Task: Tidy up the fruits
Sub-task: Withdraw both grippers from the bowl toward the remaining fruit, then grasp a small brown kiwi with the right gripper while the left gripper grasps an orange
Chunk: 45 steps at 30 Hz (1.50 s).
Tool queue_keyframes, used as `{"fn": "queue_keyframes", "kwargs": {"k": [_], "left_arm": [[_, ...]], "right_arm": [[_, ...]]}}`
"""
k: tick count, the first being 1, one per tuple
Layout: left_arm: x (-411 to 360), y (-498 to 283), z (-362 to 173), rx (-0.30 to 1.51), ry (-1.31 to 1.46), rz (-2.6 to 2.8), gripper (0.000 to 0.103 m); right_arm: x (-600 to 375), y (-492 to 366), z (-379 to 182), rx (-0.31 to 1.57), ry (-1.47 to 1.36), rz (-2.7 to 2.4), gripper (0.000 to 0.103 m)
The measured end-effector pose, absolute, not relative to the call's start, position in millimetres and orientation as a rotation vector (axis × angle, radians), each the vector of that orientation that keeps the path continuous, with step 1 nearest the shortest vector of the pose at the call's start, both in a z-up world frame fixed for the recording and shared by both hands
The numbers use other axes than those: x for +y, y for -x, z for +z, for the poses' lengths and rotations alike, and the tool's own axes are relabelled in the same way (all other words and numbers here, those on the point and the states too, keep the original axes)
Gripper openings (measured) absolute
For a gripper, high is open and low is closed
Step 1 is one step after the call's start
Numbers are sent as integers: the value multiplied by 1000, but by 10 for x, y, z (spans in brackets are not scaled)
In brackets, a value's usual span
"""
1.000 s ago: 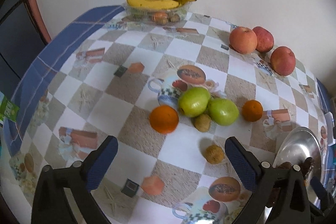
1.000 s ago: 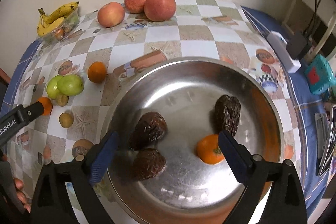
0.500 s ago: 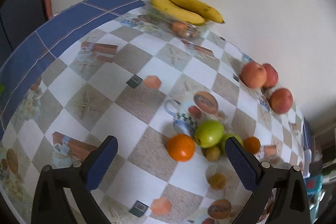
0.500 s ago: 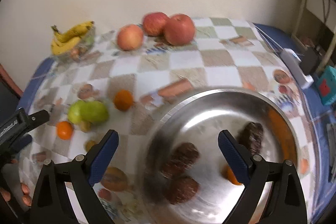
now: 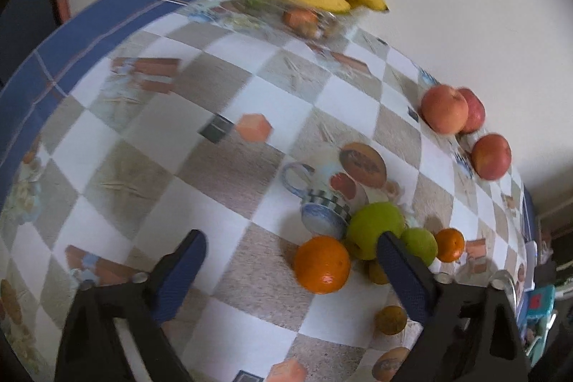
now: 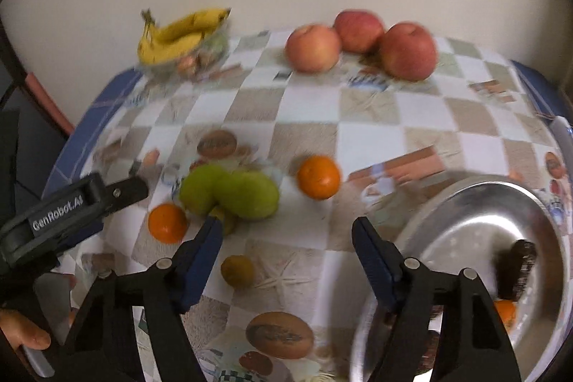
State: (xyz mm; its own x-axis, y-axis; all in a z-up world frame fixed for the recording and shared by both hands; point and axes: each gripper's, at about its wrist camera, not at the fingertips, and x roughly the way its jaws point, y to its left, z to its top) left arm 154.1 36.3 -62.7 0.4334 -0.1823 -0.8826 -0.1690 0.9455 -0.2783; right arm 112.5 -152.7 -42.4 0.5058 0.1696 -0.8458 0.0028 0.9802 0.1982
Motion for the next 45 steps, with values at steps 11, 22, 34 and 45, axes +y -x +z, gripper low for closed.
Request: {"fn": "queue_keyframes", "kwargs": {"k": [11, 22, 34, 45], "left_arm": [[202, -1563, -698, 1158, 348, -72, 55], [253, -1534, -705, 1180, 354, -42, 55], [166, -1494, -650, 1179, 362, -78, 37], [85, -1383, -242, 1077, 331, -108, 37]], "right_arm": [[-1195, -1096, -717, 1118, -102, 191, 52], [-1176, -1070, -736, 1117, -80, 190, 27], [-1436, -1012, -650, 1124, -146, 129, 27], [-1751, -924, -277, 1059, -234, 74, 27]]}}
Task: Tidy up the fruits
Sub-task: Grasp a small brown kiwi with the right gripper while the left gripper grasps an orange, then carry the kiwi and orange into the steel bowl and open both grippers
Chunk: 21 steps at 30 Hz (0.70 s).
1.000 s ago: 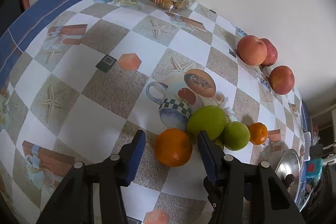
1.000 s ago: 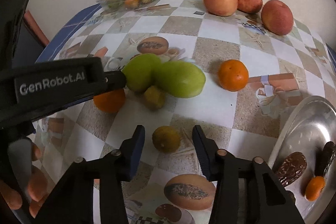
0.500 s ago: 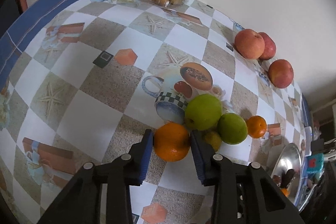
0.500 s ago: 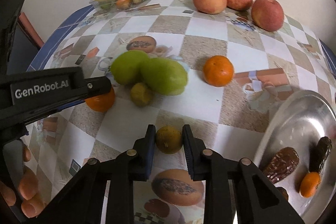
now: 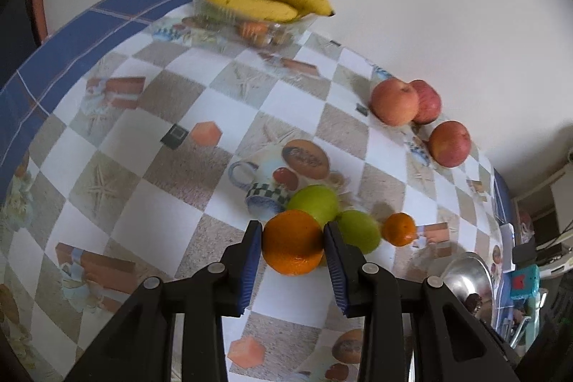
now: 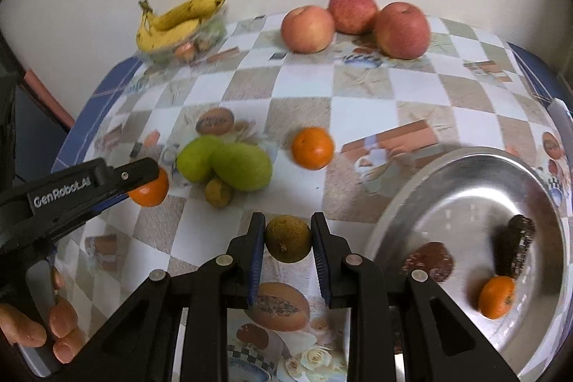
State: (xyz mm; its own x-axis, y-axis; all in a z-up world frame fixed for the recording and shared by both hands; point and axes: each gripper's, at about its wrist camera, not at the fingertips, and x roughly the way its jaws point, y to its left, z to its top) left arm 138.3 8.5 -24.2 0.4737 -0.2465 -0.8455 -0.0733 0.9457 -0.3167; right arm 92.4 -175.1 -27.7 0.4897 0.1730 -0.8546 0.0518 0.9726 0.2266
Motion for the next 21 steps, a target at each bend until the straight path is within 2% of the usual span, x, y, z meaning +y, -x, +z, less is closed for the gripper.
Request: {"fn": "queue_keyframes", "kwargs": {"k": [14, 21], "left_arm": [[-397, -1197, -85, 1044, 223, -168, 37], [-1042, -996, -69, 1040, 96, -313, 37]], "right_arm": [[-2531, -736, -124, 1033, -297, -117, 27], [-3158, -571, -229, 1053, -373, -280, 27]]}}
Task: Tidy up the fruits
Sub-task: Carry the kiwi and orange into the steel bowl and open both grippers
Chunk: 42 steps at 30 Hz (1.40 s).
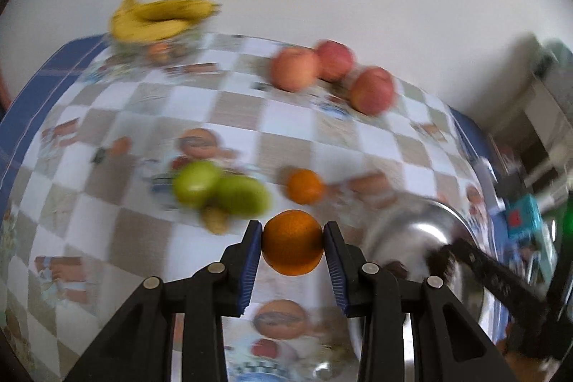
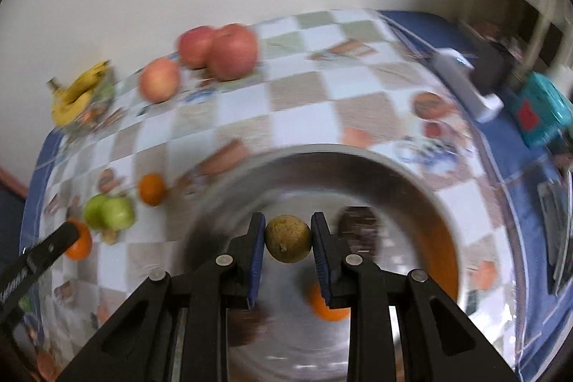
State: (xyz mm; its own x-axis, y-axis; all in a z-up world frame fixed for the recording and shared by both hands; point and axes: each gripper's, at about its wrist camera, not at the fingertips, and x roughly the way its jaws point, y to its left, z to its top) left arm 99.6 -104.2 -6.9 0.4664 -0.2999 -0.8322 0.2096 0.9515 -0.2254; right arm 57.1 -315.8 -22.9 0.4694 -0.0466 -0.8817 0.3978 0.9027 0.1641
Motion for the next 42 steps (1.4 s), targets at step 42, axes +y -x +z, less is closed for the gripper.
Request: {"fn": "queue_keyframes", "kwargs": {"k": [42], "left_arm": [[-1868, -753, -424, 1041, -126, -490, 38]], "right_arm": [[-3217, -646, -612, 1133, -460, -195, 28]]}}
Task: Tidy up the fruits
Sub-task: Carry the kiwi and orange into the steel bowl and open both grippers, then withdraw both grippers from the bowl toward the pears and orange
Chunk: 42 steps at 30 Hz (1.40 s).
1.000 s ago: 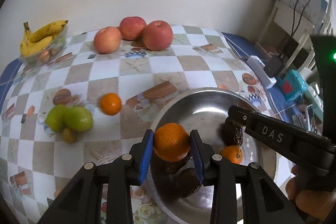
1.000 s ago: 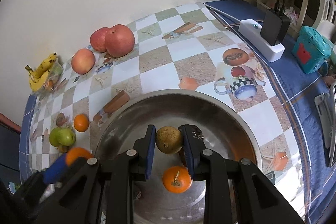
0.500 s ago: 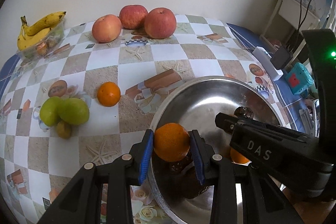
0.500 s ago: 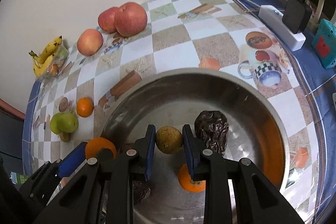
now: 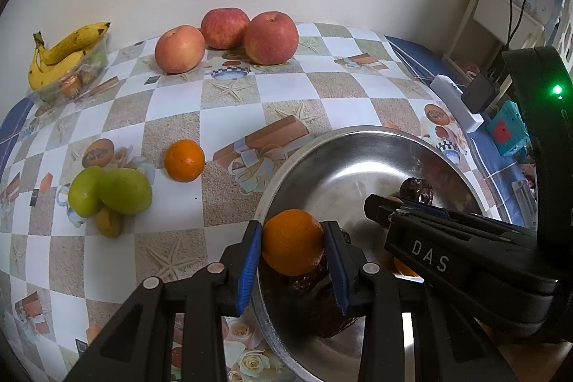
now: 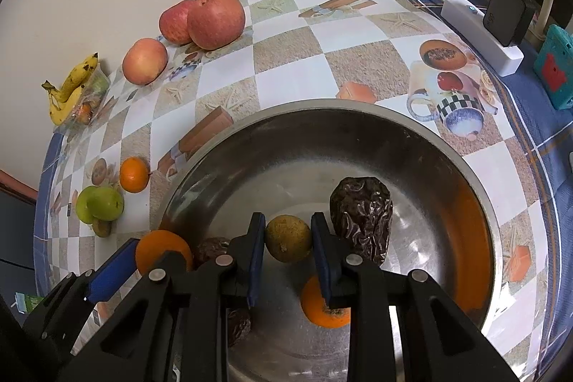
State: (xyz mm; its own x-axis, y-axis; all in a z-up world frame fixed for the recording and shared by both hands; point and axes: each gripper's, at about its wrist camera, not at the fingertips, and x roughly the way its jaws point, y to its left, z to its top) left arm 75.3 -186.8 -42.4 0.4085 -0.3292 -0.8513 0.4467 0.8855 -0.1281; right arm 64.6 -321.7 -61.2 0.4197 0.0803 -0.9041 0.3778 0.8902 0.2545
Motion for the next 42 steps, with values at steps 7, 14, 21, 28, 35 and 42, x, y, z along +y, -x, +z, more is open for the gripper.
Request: {"fn": "queue_keyframes", "kwargs": {"k": [7, 14, 21, 28, 35, 42], "left_arm": [[-1857, -759, -445, 1058, -110, -494, 41], [-1845, -768, -446, 1070, -88, -505, 47], [-1845, -762, -399, 1064, -77, -524, 58], [-1850, -741, -314, 1039, -90, -532, 59], [-1797, -744, -244, 1021, -69, -532, 60], [-1633, -830, -257, 1049, -17, -462, 60]], "right_arm": [[-3199, -649, -614, 1138, -450, -204, 28], [-3209, -645, -616, 1145, -449, -218, 32], [-3206, -640, -534, 1130, -438, -222, 34], [-3204, -636, -429, 1105, -427, -229, 34], [-3212, -615, -318, 1072, -424, -232, 34], [-3259, -582, -304, 1065, -439, -249, 34]]}}
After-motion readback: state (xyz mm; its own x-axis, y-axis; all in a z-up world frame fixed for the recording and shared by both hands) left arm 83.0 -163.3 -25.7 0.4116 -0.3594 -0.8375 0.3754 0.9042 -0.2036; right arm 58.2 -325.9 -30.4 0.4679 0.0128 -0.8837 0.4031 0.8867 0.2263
